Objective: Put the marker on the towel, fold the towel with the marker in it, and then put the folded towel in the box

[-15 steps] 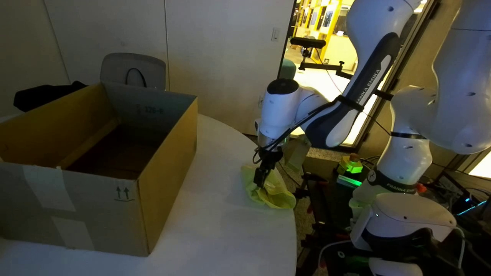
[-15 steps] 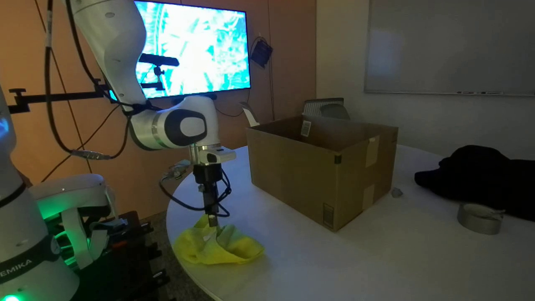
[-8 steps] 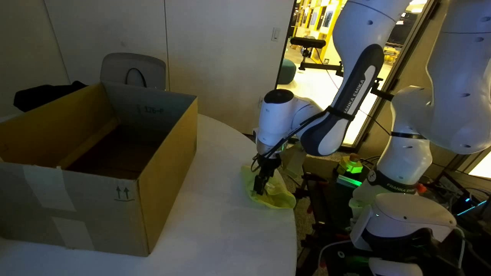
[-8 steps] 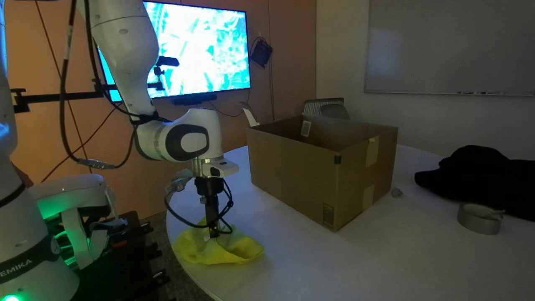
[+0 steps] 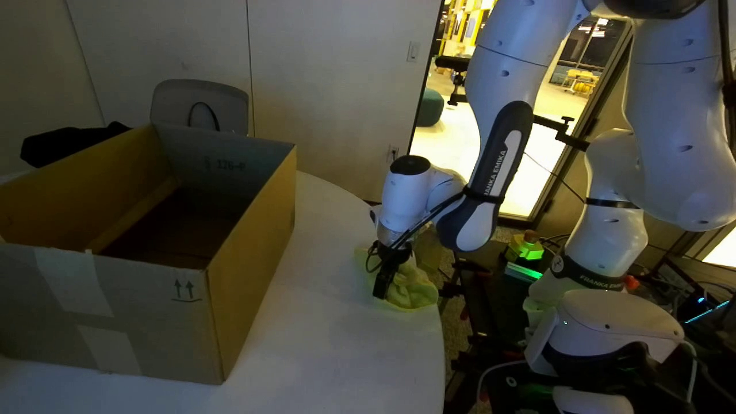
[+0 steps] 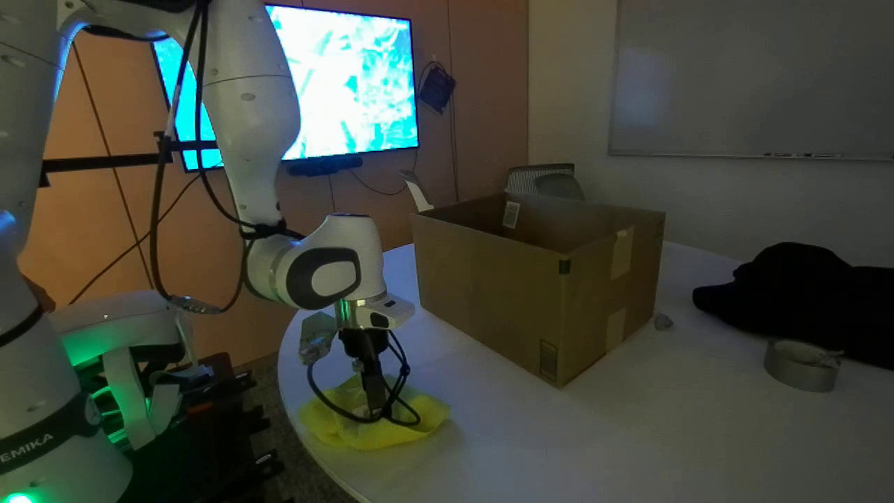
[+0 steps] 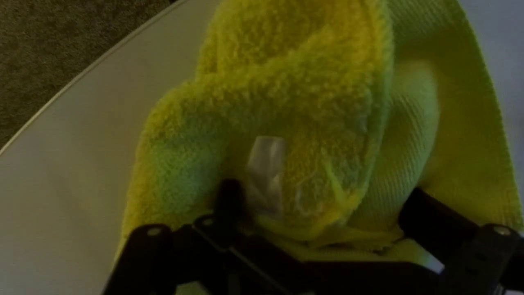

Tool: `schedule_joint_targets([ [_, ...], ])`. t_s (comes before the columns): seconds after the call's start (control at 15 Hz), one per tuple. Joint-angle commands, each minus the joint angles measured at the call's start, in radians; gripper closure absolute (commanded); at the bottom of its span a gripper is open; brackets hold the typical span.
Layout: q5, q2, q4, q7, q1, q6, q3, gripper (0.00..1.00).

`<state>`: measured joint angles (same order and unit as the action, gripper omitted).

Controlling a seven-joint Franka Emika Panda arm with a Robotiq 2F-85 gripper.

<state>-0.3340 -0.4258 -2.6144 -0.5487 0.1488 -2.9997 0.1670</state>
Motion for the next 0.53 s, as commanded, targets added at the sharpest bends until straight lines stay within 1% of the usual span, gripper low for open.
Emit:
schedule_joint_targets([
  [0.0, 0.105, -0.077, 0.032, 0.145, 0.022, -0.028, 0.005, 0.00],
  [0.07, 0.128, -0.078, 0.030, 0.180, 0.014, -0.023, -0.006, 0.25],
  [0.13, 0.145, -0.077, 0.030, 0.212, 0.010, -0.015, -0.013, 0.27],
  [0.2, 0.158, -0.075, 0.028, 0.236, 0.012, -0.009, -0.013, 0.33],
  [0.47, 0.190, -0.047, 0.014, 0.322, -0.001, -0.001, -0.028, 0.65],
])
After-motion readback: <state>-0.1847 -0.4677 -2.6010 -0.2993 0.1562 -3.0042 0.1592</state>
